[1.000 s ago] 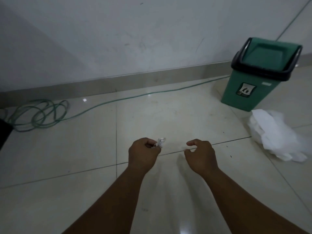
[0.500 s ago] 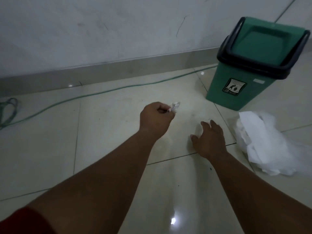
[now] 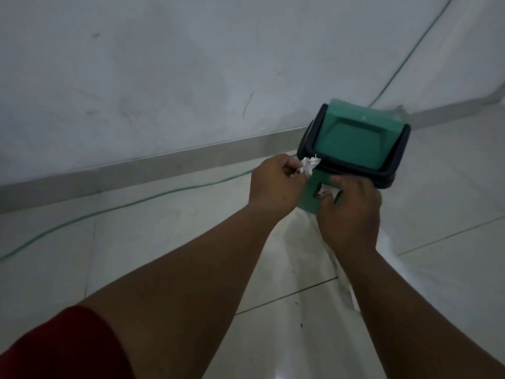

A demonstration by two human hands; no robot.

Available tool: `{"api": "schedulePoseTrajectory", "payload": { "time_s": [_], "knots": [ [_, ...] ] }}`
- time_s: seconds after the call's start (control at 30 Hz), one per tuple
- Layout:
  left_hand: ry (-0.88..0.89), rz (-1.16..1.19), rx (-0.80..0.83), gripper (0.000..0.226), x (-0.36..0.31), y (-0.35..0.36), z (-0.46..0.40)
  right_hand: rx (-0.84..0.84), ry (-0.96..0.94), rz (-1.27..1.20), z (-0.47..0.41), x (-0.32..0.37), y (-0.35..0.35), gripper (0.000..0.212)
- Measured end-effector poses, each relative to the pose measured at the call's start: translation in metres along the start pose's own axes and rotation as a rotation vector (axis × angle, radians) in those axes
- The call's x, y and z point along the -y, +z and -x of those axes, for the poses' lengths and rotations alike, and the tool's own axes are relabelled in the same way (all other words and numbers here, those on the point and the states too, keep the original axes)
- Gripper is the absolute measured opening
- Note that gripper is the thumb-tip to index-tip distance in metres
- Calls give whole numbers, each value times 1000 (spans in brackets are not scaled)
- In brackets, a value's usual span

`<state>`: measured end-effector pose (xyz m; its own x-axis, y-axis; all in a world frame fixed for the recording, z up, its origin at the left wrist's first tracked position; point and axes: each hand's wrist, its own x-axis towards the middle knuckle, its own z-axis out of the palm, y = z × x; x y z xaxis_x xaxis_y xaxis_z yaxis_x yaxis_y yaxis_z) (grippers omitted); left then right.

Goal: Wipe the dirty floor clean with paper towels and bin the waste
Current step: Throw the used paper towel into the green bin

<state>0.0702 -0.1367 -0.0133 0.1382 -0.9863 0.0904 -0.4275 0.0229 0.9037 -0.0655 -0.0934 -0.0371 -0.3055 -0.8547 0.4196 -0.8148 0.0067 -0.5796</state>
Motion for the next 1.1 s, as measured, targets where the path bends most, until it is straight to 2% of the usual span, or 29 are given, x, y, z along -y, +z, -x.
{"api": "schedulePoseTrajectory", "payload": {
  "time_s": [0.1, 0.17, 0.33, 0.47, 0.53, 0.6, 0.73, 0.87, 0.97, 1.1],
  "knots": [
    [95, -9, 6, 5, -30, 18, -19, -99, -53, 67, -41, -4, -18, 35],
    [164, -57, 25, 5, -42, 27, -31, -97, -34, 154, -66, -9, -21, 39],
    [342, -326, 147, 8, -50, 44, -55, 77, -23, 295, -95, -33, -11, 50],
    [508, -588, 153, 17, -43, 53, -65, 69, -41, 307, -87, -46, 2, 41],
    [544, -641, 158, 20, -41, 58, -68, 53, -43, 321, -82, -49, 6, 36],
    [535, -634, 184, 25, -41, 63, -73, 39, -57, 327, -81, -50, 8, 34],
    [451, -601, 171, 50, -45, 70, -80, 43, -86, 327, -82, -55, 9, 35],
    [432, -599, 156, 34, -43, 73, -74, 76, -89, 281, -83, -55, 6, 40],
    [463, -528, 129, 30, -34, 74, -65, 95, -96, 136, -80, -56, -4, 47],
    [585, -389, -91, 29, -7, 76, -33, -25, 55, -56, -30, -75, -19, 49]
  ]
}}
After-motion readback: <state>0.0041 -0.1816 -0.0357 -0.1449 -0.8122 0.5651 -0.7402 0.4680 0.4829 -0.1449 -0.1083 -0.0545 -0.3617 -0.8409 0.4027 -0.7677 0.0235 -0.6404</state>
